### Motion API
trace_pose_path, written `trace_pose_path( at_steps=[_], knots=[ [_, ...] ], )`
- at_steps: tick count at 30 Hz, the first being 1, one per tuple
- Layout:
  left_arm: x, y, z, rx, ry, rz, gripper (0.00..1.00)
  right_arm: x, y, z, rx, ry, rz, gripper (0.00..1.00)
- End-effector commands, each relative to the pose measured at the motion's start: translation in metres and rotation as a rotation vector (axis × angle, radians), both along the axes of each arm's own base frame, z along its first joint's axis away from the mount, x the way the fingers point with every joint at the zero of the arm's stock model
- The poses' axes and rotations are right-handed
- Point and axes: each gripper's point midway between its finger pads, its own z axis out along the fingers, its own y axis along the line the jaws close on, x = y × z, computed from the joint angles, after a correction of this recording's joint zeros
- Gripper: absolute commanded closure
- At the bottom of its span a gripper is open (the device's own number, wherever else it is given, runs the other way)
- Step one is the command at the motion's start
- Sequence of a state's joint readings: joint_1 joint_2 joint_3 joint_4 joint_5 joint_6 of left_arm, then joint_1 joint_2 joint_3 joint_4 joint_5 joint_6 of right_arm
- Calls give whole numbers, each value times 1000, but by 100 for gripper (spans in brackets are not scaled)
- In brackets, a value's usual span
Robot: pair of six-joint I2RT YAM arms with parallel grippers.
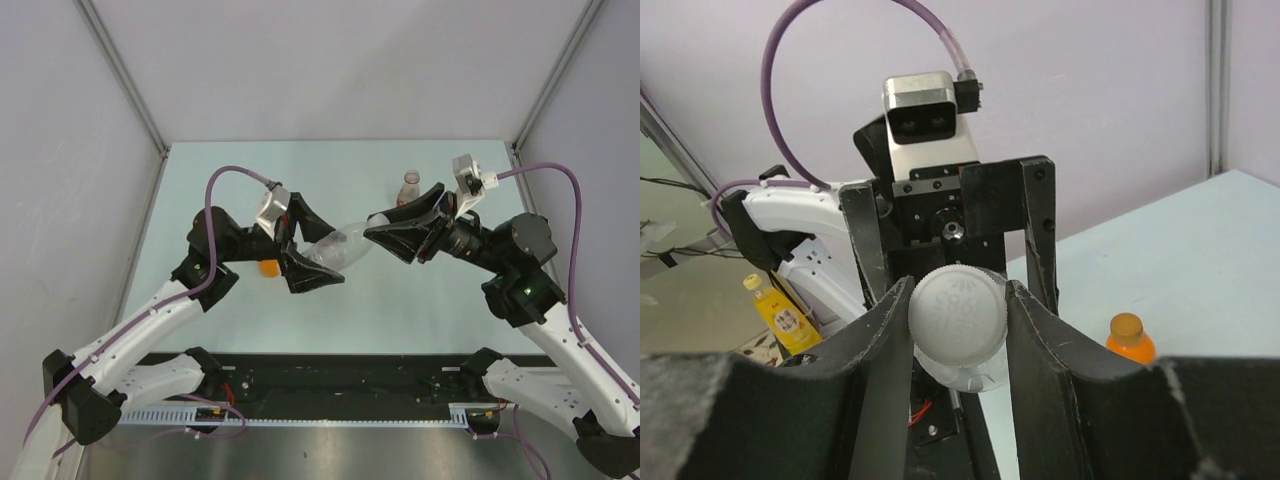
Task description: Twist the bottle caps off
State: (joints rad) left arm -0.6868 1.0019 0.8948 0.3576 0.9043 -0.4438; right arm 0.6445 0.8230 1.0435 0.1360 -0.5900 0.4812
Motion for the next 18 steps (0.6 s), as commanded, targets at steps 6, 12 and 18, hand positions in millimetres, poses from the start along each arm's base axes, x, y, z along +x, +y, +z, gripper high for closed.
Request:
trace_pose_path(
  at_steps=[6,12,18],
  knots=[
    [6,1,-5,6,-43,25,1,-21,3,26,83,-60,73,100],
    [4,-2,-9,12,-42,0,19,-23,5,25,80,-49,89,100],
    [4,-1,-10,12,-48,2,28,-22,7,23,74,-46,84,100]
  ],
)
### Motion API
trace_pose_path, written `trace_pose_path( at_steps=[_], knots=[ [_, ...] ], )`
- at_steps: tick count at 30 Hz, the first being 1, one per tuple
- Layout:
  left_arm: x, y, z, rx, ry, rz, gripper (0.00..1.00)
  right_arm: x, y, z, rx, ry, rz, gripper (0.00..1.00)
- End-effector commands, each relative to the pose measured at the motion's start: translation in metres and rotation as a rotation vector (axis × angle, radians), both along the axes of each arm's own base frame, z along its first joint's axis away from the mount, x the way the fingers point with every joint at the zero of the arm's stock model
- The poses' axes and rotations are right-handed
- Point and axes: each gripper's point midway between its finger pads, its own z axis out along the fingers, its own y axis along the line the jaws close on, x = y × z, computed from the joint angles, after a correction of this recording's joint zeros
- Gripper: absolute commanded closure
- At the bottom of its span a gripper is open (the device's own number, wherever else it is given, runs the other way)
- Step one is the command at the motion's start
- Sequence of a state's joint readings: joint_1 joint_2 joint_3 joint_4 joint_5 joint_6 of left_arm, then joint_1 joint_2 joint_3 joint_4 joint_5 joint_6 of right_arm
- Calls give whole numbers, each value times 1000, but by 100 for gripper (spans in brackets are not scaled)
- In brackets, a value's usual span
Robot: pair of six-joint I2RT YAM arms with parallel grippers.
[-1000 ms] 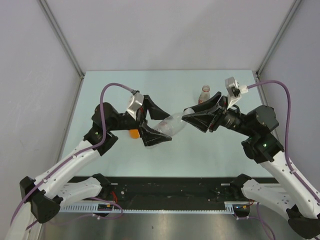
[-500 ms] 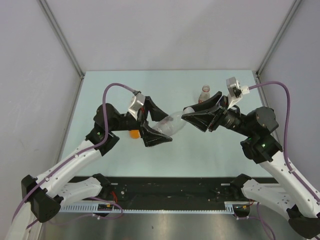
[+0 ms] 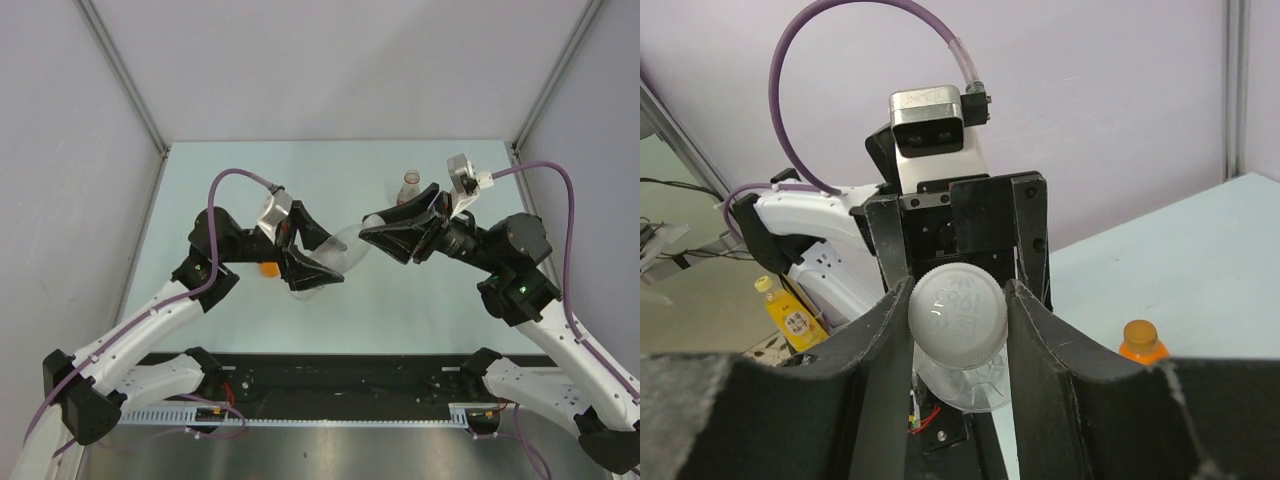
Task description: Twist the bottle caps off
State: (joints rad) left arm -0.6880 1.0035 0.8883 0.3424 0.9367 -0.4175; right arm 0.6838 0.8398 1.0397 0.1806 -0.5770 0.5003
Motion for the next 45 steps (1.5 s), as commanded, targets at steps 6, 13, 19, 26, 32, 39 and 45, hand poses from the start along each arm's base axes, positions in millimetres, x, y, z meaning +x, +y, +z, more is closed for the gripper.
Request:
trace_pose_path(
  at_steps=[6,13,19,26,32,39,45],
  knots=[
    [8,1,0,-18,-45,46,0,-24,0,22,64,-50,89,100],
    [8,2,-1,-29,-62,52,0,-26,1,25,76,-53,92,100],
    [5,0,-7,-13,-53,26,19,-26,3,25,76,-56,93,100],
    [4,2,-5,-17,-73,27,57,-25,3,21,63,-47,80,100],
    [5,3,-2,-23,-82,43,63,-23,2,17,52,-29,62,96],
    [10,4,2,-29,-87,77,63,-22,-4,19,61,-14,32,32],
    [23,5,5,-20,-99,157,62,-12,-15,33,86,26,-59,6]
  ],
)
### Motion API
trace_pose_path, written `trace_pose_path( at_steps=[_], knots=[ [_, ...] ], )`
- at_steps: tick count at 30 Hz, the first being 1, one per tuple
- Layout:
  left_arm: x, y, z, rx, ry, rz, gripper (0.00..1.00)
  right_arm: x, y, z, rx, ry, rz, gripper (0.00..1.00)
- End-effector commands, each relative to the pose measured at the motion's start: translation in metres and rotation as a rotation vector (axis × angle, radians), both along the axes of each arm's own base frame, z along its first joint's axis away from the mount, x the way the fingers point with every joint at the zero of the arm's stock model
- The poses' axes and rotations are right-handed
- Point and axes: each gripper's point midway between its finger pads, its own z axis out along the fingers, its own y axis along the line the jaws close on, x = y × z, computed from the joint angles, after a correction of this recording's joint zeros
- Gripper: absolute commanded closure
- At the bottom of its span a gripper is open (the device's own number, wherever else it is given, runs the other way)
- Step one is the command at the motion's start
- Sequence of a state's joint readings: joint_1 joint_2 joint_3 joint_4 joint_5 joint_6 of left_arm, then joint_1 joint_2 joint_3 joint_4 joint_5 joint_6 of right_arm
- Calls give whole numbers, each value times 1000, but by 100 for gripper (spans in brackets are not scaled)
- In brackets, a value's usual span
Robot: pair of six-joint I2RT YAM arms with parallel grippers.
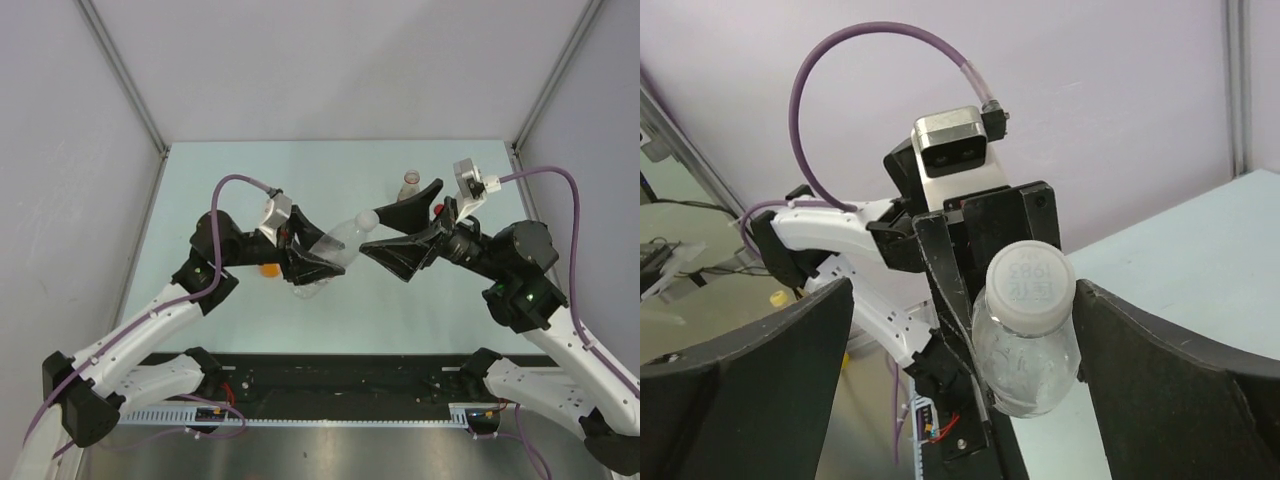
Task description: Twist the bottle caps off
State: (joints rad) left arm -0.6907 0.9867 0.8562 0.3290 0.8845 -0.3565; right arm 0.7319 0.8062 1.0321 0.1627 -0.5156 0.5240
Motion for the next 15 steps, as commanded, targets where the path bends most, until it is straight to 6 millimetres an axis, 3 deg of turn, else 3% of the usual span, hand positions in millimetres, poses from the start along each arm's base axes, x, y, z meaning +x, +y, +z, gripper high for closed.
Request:
trace_pose_path(
  at_steps=[1,4,5,8,10,12,15],
  knots=[
    [17,5,13,-18,-64,116,64,2,-16,31,65,15,-84,5],
    [33,9,14,-12,-71,218,68,22,-27,37,82,93,-212,5],
    [37,11,14,-8,-88,244,71,35,-27,26,58,160,-269,5],
    [54,17,13,3,-129,379,86,50,-30,20,38,236,-351,8],
    [62,22,13,4,-149,474,91,55,-25,16,22,261,-366,9],
    [62,21,11,19,-195,517,100,60,-20,8,4,301,-392,10],
    [66,25,11,23,-227,605,100,72,-20,4,3,332,-465,14]
  ],
)
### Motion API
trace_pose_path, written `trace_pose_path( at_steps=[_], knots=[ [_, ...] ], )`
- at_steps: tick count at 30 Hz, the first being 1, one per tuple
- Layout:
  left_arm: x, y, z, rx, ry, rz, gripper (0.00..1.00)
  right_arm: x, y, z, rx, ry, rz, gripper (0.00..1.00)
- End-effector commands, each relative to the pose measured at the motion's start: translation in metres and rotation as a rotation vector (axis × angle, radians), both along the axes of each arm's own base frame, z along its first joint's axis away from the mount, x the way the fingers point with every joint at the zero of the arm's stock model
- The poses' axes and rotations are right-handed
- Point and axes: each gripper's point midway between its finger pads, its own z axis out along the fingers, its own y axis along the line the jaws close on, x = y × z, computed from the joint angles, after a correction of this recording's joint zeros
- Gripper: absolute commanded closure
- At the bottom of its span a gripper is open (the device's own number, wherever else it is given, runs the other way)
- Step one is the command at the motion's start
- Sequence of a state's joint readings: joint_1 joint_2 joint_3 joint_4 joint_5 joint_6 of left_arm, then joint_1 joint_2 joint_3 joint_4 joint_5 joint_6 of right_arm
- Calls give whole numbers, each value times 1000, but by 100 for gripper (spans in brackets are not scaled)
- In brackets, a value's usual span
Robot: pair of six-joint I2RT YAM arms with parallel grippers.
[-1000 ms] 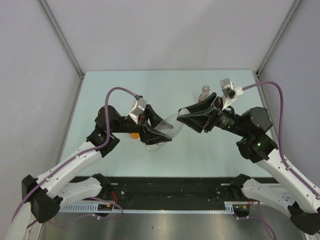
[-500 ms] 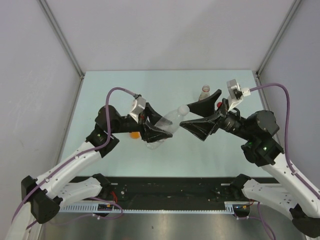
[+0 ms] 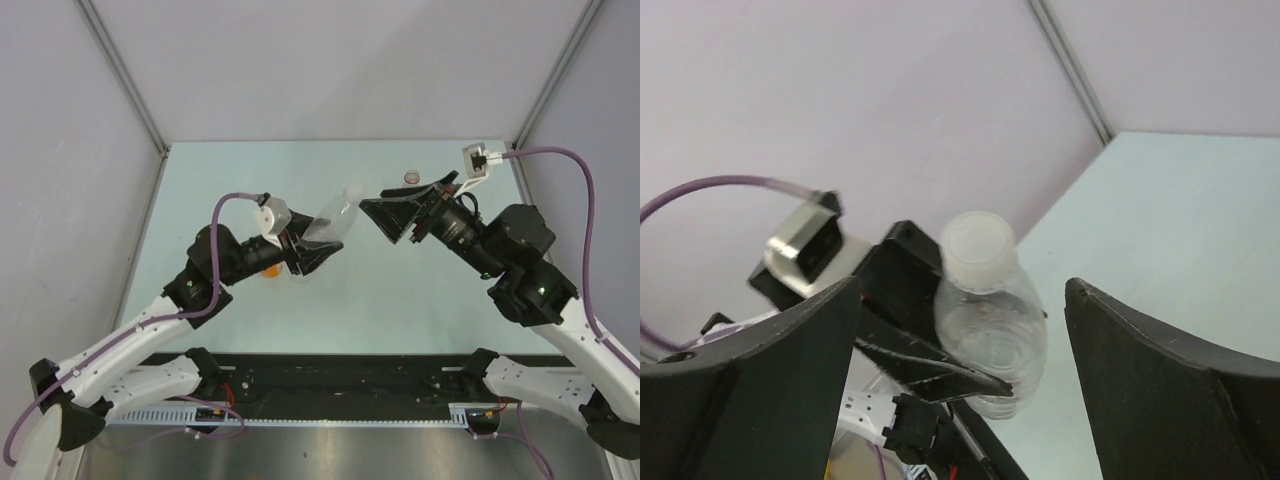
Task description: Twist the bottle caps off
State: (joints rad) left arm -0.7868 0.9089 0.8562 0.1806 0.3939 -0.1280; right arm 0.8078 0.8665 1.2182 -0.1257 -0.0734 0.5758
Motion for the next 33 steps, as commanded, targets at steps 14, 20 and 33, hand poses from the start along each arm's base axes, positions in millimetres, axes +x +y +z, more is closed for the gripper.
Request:
trace_pose_path(
  at_steps=[14,20,33],
  knots=[
    [32,24,1,61,-146,405,100,14,16,11,14,39,-193,17],
    [32,22,0,70,-151,423,100,28,18,7,8,65,-266,21],
    [27,22,1,70,-164,420,100,48,26,4,15,96,-338,32]
  ],
)
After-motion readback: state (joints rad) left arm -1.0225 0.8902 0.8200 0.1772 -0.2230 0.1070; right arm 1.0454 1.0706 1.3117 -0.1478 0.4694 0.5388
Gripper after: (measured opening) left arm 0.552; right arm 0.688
